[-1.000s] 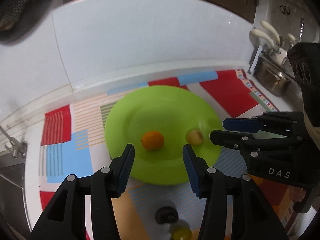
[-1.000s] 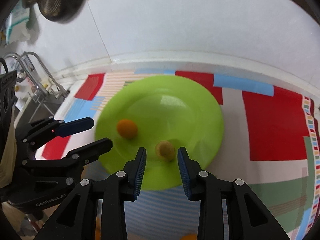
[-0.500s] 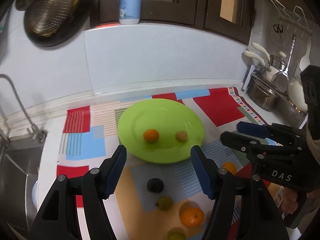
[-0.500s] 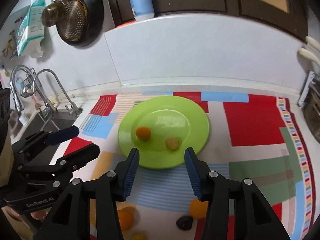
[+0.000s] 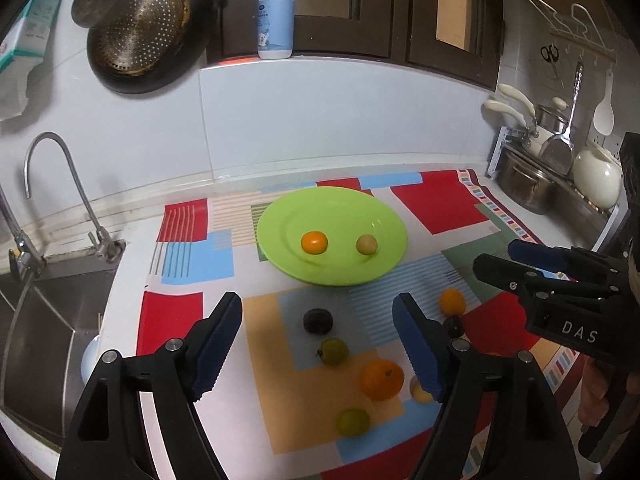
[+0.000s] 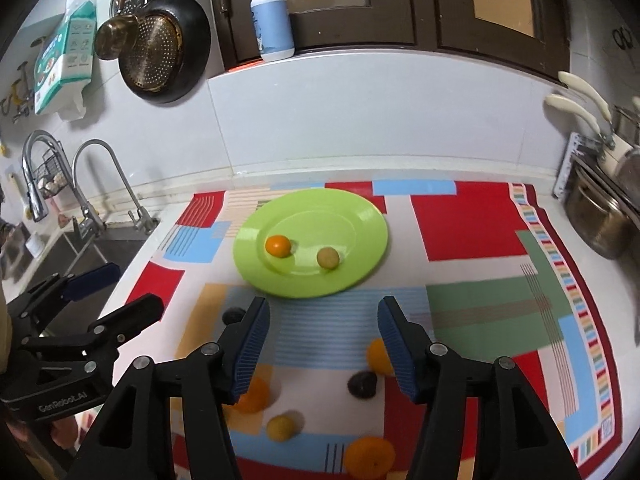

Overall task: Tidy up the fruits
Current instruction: 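Lift both open tools away from the plate toward the remaining fruits, then grasp the green lime with the left tool while the right tool grasps the large orange, then carry the lime and large orange onto the green plate and open both tools, then lift both open tools away from the plate toward the remaining fruits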

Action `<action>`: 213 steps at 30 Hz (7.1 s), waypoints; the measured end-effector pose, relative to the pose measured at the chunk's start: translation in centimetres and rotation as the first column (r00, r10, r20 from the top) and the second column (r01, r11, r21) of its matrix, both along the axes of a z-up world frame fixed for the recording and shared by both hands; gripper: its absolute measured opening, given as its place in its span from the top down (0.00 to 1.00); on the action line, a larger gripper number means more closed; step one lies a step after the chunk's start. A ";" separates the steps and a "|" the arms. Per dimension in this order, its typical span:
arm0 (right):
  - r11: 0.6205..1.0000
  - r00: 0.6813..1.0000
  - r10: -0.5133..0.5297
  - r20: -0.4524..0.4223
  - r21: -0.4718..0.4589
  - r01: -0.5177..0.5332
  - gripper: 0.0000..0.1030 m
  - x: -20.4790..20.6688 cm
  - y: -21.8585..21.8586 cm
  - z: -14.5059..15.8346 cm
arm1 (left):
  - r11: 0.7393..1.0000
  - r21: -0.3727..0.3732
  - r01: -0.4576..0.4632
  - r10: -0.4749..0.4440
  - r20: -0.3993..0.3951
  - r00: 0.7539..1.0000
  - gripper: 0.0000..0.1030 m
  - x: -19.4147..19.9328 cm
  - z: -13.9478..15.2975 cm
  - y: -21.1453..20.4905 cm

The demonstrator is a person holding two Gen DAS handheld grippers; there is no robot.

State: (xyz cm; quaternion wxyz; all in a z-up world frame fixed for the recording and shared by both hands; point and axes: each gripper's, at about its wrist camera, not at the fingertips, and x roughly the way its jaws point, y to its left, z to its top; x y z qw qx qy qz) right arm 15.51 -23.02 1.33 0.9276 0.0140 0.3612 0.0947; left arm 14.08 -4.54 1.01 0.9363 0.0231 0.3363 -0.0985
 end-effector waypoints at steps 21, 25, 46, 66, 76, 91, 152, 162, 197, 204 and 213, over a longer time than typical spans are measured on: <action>0.996 0.996 -0.071 -0.060 -0.053 0.068 0.45 -4.7 -1.4 -3.4 | 0.998 0.061 -0.014 0.018 -0.066 0.998 0.22 -4.1 -3.6 -0.7; 0.996 0.993 -0.077 -0.094 -0.061 0.071 0.45 -5.0 -1.7 -4.6 | 0.997 0.071 -0.010 0.017 -0.099 0.995 0.22 -4.3 -4.7 -1.0; 0.994 0.962 -0.108 -0.251 -0.047 0.099 0.45 -5.3 -3.0 -9.9 | 0.994 0.100 0.038 -0.015 -0.220 0.975 0.23 -3.1 -9.6 -2.3; 0.995 0.961 -0.094 -0.260 -0.053 0.083 0.59 -4.8 -2.8 -11.0 | 0.995 0.027 0.095 -0.084 -0.275 0.958 0.71 -1.9 -11.1 -2.7; 0.998 0.975 -0.066 -0.213 -0.026 0.062 0.59 -5.3 -2.1 -9.3 | 0.992 0.013 0.126 -0.120 -0.236 0.964 0.71 -2.5 -9.5 -2.8; 1.000 0.991 -0.011 -0.130 -0.009 0.010 0.59 -5.3 -0.7 -6.4 | 0.988 0.011 0.152 -0.149 -0.147 0.978 0.71 -2.5 -6.2 -2.8; 0.983 0.974 0.178 -0.138 -0.024 -0.183 0.59 18.3 2.8 -2.9 | 0.993 -0.034 0.113 -0.118 -0.168 0.979 0.71 21.1 -3.1 -2.0; 0.985 0.956 0.165 -0.244 -0.011 -0.173 0.59 22.4 2.9 -6.3 | 0.996 -0.035 0.086 -0.092 -0.271 0.958 0.71 25.4 -6.3 -2.2; 0.988 0.990 0.135 -0.043 -0.067 -0.137 0.49 14.3 1.6 -0.6 | 0.997 -0.007 0.081 -0.081 -0.074 0.994 0.48 14.9 0.4 -0.7; 0.986 0.989 0.135 0.054 -0.105 -0.129 0.49 9.4 1.8 1.5 | 0.994 -0.031 0.104 -0.104 0.002 0.995 0.41 10.0 2.8 -0.2; 0.982 0.981 0.144 0.131 -0.143 -0.125 0.49 3.3 2.3 3.0 | 0.989 -0.036 0.145 -0.143 0.042 0.989 0.37 4.5 3.6 0.0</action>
